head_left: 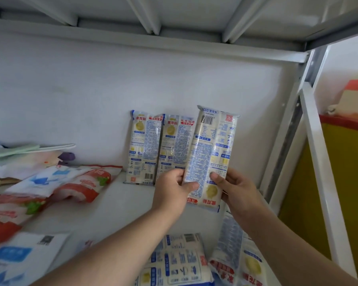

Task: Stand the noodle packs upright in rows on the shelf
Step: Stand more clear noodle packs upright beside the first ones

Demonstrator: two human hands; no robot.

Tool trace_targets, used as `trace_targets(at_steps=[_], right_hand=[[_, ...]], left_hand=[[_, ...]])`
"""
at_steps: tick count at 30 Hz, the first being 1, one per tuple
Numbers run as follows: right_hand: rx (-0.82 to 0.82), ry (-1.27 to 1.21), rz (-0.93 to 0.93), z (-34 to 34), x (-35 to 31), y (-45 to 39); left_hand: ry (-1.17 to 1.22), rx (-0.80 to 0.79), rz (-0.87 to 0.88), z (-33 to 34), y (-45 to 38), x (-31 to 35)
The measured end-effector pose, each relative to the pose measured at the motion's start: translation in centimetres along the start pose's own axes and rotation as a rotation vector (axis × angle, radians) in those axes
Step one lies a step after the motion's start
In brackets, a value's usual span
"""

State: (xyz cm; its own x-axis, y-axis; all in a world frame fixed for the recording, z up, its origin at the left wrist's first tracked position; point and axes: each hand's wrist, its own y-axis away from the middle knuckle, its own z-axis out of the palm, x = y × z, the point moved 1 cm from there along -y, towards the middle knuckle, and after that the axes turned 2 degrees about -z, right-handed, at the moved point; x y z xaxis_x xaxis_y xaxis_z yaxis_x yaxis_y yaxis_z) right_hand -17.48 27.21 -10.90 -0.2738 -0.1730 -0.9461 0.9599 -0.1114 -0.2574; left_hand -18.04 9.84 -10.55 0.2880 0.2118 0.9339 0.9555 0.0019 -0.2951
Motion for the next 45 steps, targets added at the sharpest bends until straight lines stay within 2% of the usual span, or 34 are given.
trace_targets(at_steps=[6,15,19,23,32,39,45], right_hand=[[0.062,0.027,0.009,-1.1,1.0,-2.9],[0.129,0.126,0.003,-2.5,2.5,-7.7],[0.156,0.086,0.036,-2.0,4.4,-8.6],[0.164,0.055,0.046,-1.9,6.1,-9.8],[0.183,0.067,0.037,-1.9,7.2,-11.3],[0.212,0.126,0.023,-1.8,7.2,-11.8],[0.184,0.22,0.066,-1.9,7.1,-11.8]], left_hand=[[-0.214,0.018,0.087,1.7,-2.8,-2.0],[-0.301,0.133,0.092,5.0,-6.3,-2.8],[-0.352,0.118,0.082,5.6,-6.7,-4.3],[-0.404,0.076,0.149,5.7,-7.0,-5.1],[-0.544,0.088,0.27,6.5,-6.7,-5.2],[-0.582,0.02,0.18,6.8,-7.3,-5.3],[-0.603,-0.014,0.169,6.8,-6.9,-5.2]])
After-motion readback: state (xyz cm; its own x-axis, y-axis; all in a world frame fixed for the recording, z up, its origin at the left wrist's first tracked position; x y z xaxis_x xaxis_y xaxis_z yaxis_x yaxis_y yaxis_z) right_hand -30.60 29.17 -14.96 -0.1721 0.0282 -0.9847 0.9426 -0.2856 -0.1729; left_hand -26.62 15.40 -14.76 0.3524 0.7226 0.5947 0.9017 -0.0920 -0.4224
